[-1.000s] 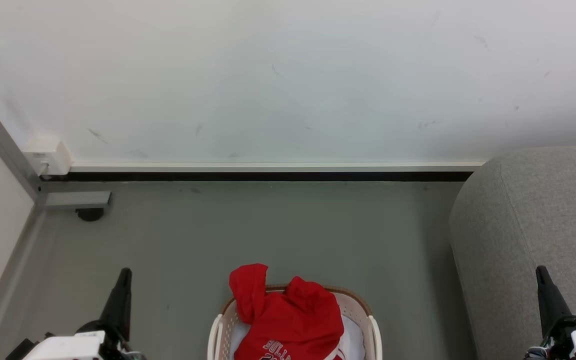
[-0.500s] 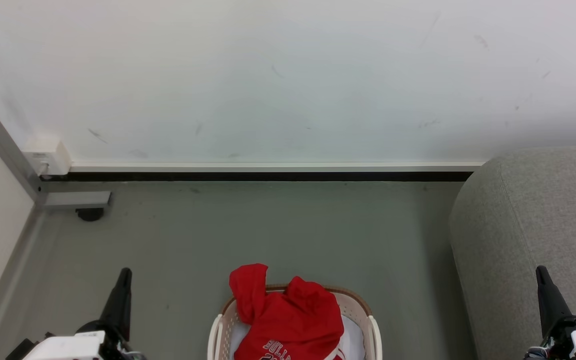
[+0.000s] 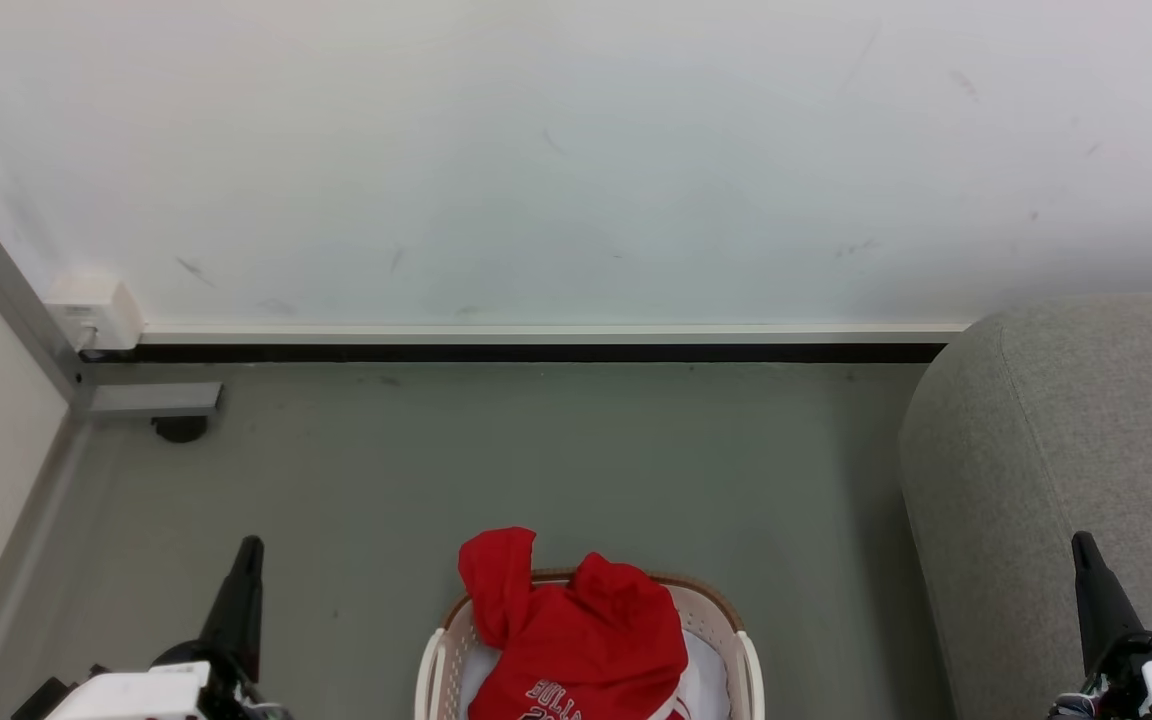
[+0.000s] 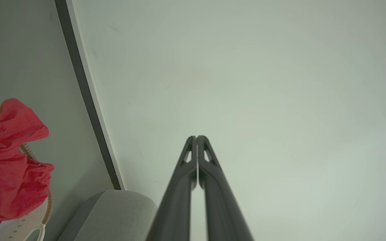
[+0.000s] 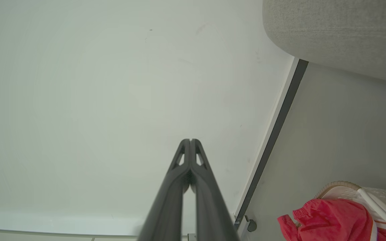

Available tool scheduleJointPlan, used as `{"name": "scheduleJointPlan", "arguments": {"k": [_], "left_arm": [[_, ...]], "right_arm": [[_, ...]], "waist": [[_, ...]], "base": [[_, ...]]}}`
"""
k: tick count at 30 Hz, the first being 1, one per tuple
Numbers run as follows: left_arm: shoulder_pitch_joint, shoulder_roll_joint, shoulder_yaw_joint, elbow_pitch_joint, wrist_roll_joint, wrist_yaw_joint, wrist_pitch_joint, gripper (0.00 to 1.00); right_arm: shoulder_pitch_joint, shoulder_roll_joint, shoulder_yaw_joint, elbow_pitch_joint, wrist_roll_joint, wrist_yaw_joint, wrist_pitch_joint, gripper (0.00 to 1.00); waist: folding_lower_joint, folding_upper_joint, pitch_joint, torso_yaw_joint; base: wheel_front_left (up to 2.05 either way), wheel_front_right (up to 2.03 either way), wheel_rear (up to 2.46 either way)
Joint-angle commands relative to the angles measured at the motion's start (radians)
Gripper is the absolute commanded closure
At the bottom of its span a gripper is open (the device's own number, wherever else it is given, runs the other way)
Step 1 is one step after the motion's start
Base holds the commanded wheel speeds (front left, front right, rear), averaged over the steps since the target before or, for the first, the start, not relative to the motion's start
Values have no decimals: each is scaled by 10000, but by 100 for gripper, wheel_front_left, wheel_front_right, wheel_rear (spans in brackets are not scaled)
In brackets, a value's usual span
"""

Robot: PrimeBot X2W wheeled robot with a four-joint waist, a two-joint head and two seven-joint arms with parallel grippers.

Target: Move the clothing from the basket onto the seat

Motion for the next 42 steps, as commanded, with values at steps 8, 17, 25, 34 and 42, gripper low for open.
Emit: {"name": "scheduleJointPlan", "arguments": {"k": [8,17,25,34,42], "left_arm": [[-82,70,23,-32,-126,15,40,100],[-82,70,23,-32,-126,15,40,100],[-82,70,23,-32,-126,15,39,100],[-82,70,23,-32,-126,15,39,100],[-82,70,23,-33,-126,15,40,100]], "right_arm": [[-113,-16,-29,-41,22,-24,27,100],[-113,-16,-29,-41,22,-22,27,100],[-113,-16,-29,-41,22,-22,27,100],[-113,-16,-29,-41,22,-22,26,100],[-113,-16,-29,-41,22,-24,26,100]], "waist": [[0,0,0,0],[0,0,0,0],[0,0,0,0],[0,0,0,0],[0,0,0,0]], "base": [[0,0,0],[0,0,0],[0,0,0],[0,0,0],[0,0,0]]}}
